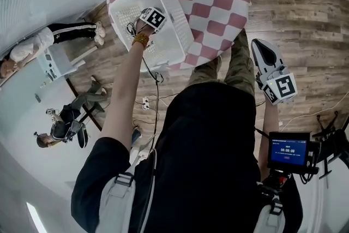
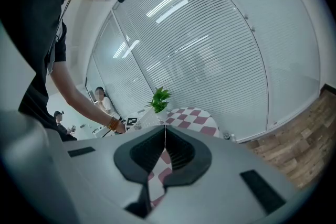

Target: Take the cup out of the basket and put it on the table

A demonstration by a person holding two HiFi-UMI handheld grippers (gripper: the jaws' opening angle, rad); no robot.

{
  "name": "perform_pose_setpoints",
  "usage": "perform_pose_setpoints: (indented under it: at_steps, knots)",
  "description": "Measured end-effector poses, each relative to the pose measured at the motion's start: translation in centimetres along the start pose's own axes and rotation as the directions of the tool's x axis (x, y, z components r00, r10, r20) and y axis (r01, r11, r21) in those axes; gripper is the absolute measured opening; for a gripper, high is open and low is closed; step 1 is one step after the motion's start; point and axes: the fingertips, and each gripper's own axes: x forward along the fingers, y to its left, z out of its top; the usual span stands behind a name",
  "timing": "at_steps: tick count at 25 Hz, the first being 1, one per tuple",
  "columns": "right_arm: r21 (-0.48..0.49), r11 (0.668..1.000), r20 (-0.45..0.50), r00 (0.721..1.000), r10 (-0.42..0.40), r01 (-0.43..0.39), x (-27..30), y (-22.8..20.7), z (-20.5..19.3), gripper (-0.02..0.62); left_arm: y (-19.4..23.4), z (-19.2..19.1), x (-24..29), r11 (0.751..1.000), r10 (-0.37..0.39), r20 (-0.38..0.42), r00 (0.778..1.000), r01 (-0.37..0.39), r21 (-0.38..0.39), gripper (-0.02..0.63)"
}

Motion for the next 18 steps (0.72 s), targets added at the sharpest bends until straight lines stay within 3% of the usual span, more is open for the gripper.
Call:
perform_pose_setpoints:
  at_steps: [12,18]
  knots:
    - [-0.043,0.997,-0.018,0.998,0.061,-0.062,1.5,1.3,0.9,0.009,-0.8,1.9,-2.7,0.997,0.019,0.173,0.985,-0.007,-0.072,0.051]
    - [-0.079,0.991,-0.025,0.994,0.107,-0.109,2.3,2.1,1.5,0.010,0.3,3.8,-6.2,0.986,0.079,0.346,0.935,-0.022,-0.166,0.051]
